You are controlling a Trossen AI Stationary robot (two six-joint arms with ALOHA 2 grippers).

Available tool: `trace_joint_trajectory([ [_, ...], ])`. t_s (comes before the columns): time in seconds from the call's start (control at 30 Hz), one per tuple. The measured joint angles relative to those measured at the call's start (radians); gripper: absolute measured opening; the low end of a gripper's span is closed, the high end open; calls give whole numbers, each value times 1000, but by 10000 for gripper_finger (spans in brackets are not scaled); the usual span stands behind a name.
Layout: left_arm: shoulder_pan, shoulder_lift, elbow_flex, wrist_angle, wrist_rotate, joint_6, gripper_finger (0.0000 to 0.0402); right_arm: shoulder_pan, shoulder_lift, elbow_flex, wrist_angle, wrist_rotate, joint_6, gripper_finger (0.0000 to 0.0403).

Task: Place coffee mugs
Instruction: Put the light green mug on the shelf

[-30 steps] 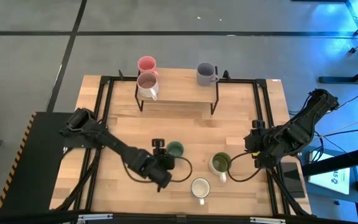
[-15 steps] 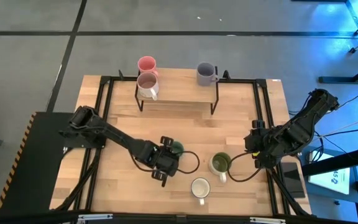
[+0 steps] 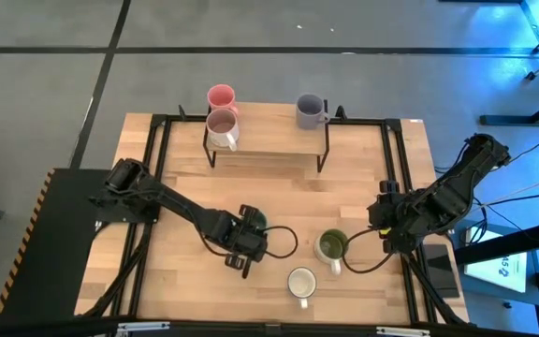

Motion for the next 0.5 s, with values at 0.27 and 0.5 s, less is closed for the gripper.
trace_joint_trajectory([
  [0.27, 54, -10, 0, 6, 43, -75, 14, 0, 0, 0, 0, 1, 2, 218],
  [0.5, 56, -11, 63, 1, 35, -135, 14, 0, 0, 0, -1, 19, 2, 218],
])
